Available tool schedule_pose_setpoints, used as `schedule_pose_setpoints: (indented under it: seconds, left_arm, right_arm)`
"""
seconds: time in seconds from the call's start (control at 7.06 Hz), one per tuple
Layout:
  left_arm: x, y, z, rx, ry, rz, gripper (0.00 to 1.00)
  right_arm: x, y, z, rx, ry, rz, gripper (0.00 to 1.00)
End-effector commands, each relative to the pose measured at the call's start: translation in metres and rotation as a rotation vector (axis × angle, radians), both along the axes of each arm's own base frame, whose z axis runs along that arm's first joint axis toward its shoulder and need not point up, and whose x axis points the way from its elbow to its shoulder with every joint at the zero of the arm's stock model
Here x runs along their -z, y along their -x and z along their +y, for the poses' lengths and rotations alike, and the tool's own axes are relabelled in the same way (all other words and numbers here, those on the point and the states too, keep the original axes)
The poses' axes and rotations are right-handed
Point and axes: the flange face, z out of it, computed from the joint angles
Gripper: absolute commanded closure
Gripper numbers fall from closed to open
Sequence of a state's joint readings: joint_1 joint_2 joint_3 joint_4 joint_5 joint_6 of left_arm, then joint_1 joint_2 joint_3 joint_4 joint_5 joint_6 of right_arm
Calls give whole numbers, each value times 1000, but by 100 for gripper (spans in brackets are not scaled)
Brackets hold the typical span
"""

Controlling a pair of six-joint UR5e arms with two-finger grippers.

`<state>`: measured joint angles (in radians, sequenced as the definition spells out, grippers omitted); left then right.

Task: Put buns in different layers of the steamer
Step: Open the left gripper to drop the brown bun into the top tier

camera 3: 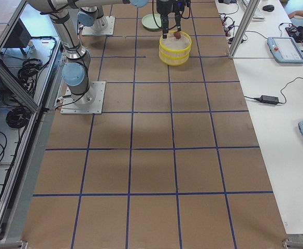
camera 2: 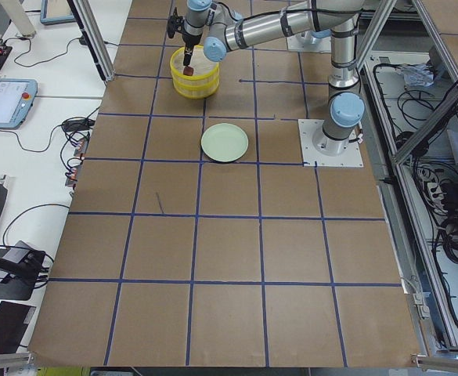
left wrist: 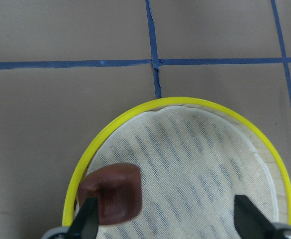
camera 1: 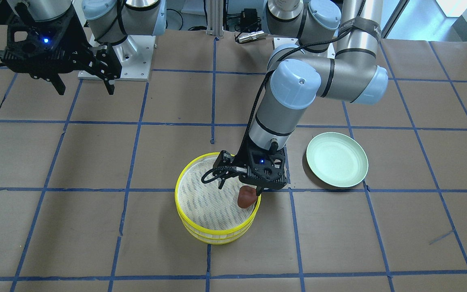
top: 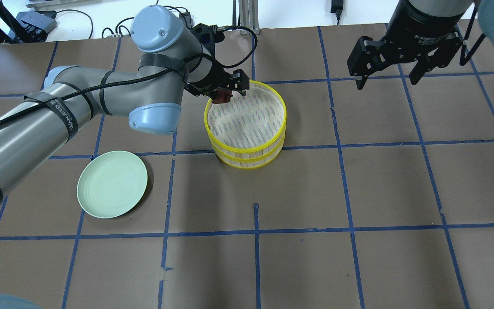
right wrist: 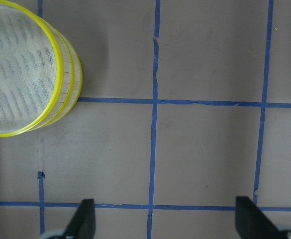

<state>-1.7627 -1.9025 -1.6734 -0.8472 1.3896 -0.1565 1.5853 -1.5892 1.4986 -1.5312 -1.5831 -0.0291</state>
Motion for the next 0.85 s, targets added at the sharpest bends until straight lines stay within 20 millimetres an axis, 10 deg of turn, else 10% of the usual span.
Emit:
schedule_pose_setpoints:
  seconds: [0.0,0.71]
  left_arm:
    - [-8,-9,4,-17,-20,-59,0]
    - [-119,-195,68,-2,-317,-165,0]
  right_arm:
    - [1,0,0,-1,-2,0,0]
    - [0,-2,0,0,3,-12,0]
